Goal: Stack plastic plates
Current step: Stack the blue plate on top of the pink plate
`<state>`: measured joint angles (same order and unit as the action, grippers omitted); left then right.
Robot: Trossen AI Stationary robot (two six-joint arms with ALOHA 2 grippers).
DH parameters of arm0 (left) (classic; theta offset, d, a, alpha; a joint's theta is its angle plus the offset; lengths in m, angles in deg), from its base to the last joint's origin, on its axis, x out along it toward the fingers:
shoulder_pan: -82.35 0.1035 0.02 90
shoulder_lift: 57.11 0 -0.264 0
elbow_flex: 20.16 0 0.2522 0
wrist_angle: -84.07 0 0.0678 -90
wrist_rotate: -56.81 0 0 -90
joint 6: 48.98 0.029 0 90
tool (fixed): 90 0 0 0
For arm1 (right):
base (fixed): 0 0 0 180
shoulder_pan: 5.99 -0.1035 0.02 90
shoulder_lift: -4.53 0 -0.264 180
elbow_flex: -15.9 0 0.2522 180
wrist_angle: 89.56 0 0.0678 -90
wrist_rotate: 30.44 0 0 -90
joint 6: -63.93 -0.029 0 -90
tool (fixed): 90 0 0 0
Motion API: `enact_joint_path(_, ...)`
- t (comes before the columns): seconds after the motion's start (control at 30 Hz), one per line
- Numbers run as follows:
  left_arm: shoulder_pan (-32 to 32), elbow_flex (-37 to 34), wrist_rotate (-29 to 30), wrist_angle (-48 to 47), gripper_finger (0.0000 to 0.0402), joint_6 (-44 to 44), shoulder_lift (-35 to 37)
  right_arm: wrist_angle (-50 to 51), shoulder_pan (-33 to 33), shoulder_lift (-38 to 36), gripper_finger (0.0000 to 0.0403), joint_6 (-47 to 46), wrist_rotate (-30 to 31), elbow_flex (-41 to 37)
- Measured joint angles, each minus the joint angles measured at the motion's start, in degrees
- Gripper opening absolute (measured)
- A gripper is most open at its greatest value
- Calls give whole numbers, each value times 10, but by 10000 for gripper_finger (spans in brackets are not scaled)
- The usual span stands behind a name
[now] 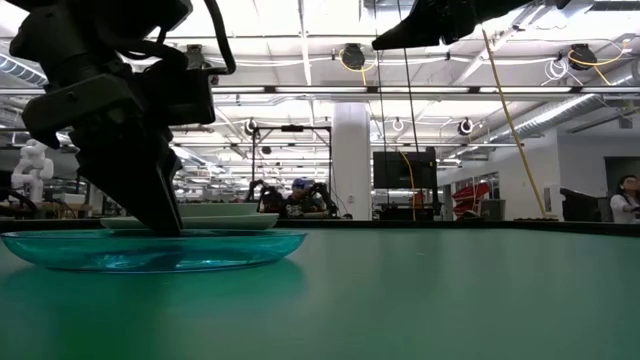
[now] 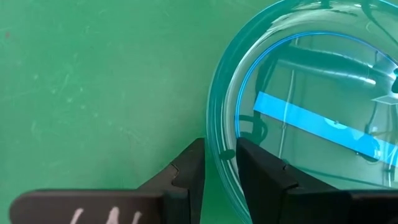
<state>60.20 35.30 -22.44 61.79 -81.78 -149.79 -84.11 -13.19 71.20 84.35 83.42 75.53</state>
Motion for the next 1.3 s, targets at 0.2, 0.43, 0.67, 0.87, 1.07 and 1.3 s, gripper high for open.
enact_joint_path(0.2, 0, 0, 0, -3, 97, -2, 0, 0, 0, 0, 0, 0, 0, 0)
enact_joint_path(0.43, 0, 0, 0, -3, 62, -4, 0, 0, 0, 0, 0, 0, 0, 0)
enact_joint_path(0.67, 0, 1, -2, -3, 7, -8, 1, 0, 0, 0, 0, 0, 0, 0)
enact_joint_path(0.87, 3, 1, -3, -11, 7, -8, 6, 0, 0, 0, 0, -1, 0, 0)
enact_joint_path(1.07, 20, 1, -4, -52, 7, -10, 41, 0, 0, 0, 0, -2, 0, 0)
enact_joint_path(1.3, 46, 0, -4, -81, 6, 8, 96, 1, 0, 0, 0, -2, 0, 0)
